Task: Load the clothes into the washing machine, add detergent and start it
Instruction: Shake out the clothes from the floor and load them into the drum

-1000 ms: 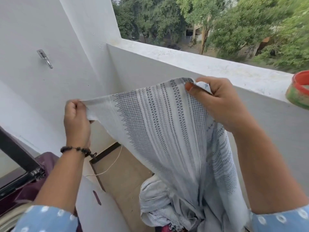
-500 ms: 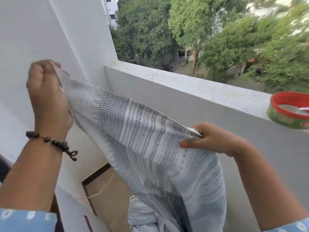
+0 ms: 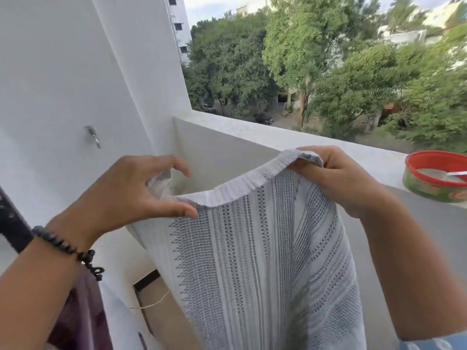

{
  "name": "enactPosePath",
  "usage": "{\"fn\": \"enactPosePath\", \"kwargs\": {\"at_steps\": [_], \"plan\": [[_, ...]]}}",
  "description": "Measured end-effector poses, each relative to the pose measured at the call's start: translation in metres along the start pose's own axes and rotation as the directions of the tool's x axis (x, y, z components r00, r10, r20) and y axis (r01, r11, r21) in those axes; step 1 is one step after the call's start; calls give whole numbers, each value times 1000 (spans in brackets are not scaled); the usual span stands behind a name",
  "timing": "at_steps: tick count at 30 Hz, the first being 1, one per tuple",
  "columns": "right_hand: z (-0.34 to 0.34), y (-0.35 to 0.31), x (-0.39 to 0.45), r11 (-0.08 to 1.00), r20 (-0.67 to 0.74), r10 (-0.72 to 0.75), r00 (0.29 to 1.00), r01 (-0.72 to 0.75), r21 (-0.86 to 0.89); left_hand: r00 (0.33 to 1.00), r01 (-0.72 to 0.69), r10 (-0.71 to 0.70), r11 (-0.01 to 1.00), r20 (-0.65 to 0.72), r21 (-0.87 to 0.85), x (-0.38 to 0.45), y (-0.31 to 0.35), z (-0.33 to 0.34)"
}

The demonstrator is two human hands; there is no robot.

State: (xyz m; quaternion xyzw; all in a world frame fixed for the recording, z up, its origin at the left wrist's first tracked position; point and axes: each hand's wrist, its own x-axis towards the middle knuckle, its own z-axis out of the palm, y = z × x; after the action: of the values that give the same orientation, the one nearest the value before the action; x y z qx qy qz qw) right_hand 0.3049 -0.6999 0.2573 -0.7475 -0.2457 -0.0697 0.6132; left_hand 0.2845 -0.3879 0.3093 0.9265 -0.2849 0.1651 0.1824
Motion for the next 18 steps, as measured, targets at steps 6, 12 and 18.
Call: {"fn": "enactPosePath", "kwargs": {"at_steps": [6,12,18], "plan": [[3,-2,-5,999,-16,33,999,-33,-11,999,-1,1,1000,48,5,-14,-6,1],[8,-5,-3,996,43,84,996,-84,-11,961,86,-216,829,-173,-553,-18,8,19],[38,4,-7,985,269,160,950,-136,-105,715,78,-686,-116,137,-990,-8,38,54]]}}
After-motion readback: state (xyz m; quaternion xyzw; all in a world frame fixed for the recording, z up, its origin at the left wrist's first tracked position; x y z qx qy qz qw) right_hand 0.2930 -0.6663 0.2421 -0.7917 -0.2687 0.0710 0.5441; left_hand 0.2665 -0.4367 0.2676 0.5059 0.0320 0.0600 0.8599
